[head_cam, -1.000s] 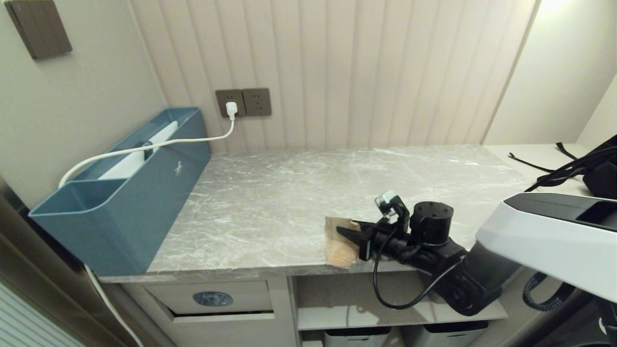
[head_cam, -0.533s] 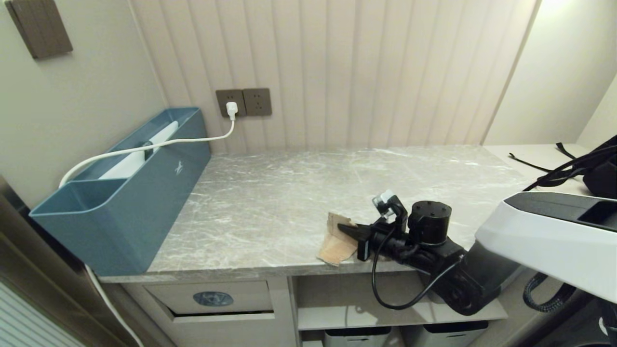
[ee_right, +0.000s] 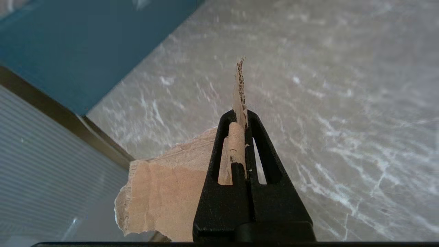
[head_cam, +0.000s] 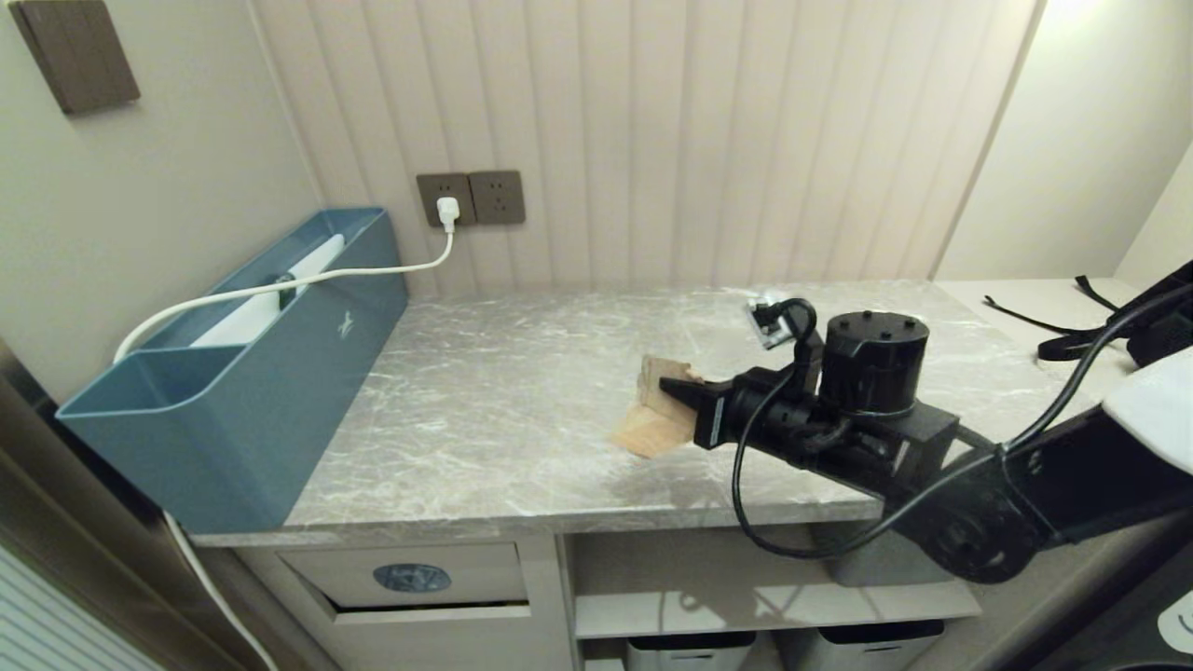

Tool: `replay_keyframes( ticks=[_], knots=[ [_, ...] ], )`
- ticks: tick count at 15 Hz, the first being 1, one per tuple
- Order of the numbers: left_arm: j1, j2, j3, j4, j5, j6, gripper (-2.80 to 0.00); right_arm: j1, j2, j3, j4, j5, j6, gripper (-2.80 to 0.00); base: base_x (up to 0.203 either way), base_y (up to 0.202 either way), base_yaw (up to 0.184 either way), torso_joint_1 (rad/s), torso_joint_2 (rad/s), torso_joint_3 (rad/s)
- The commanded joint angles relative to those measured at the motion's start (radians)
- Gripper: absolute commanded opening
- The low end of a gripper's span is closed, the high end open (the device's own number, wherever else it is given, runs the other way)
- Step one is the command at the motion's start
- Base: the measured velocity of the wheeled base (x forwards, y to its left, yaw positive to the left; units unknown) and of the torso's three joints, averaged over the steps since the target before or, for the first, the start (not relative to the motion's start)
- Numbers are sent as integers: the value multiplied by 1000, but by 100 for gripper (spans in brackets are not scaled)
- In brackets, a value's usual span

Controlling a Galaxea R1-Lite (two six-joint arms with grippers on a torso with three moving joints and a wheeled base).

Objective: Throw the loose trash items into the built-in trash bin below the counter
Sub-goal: Pick up the garbage, then hand it to the other hand

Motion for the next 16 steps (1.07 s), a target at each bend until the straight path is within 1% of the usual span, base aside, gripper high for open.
replay_keyframes(
  ticks=[1, 2, 3, 4, 5, 6, 7, 8, 9, 10, 11, 12, 13, 14, 16],
  knots=[
    [0, 1, -23, -17, -4, 3, -280, 7, -60, -3, -4, -8, 2, -280, 0, 0, 0, 0, 0, 0],
    [0, 23, -88, -23, -6, 4, -280, 6, -79, -2, -2, -10, 3, -280, 0, 0, 0, 0, 0, 0],
    [-3, 72, -180, -23, -14, -3, -280, 6, -83, -12, 10, -10, 6, -280, 0, 0, 0, 0, 0, 0],
    [-11, 148, -265, -21, -33, -21, -280, 6, -80, -28, 24, -9, 8, -280, 0, 0, 0, 0, 0, 0],
    [-32, 258, -349, -19, -70, -59, -280, 7, -71, -46, 28, -9, 7, -280, 0, 0, 0, 0, 0, 0],
    [-66, 359, -416, -18, -123, -122, -280, 9, -58, -60, 30, -9, -1, -280, 0, 0, 0, 0, 0, 0],
    [-111, 439, -456, -17, -191, -191, -250, 8, -48, -81, 30, -8, -1, -280, 0, 0, 0, 0, 0, 0],
    [-166, 526, -474, -19, -286, -269, 0, 6, -36, -112, 31, -8, 1, -280, 0, 0, 0, 0, 0, 0],
    [-225, 601, -482, -21, -417, -363, 0, 6, -29, -134, 31, -9, 0, -280, 0, 0, 0, 0, 0, 0],
    [-256, 664, -491, -27, -496, -431, 0, 9, -22, -147, 31, -9, -4, -280, 0, 0, 0, 0, 0, 0],
    [-277, 740, -507, -46, -554, -501, 0, 11, -7, -175, 31, -9, -5, -280, 0, 0, 0, 0, 0, 0],
    [-292, 821, -530, -83, -588, -577, 0, 12, 2, -207, 31, -10, -6, -280, 0, 0, 0, 0, 0, 0],
    [-305, 903, -560, -135, -609, -662, 0, 13, 7, -231, 33, -11, -7, -280, 0, 0, 0, 0, 0, 0],
    [-320, 994, -594, -203, -624, -754, 0, 14, 9, -244, 36, -11, -7, -280, 0, 0, 0, 0, 0, 0],
    [-343, 1179, -641, -373, -640, -899, 0, 48, 10, -245, 53, -12, -9, -280, 0, 0, 0, 0, 0, 0]
  ],
)
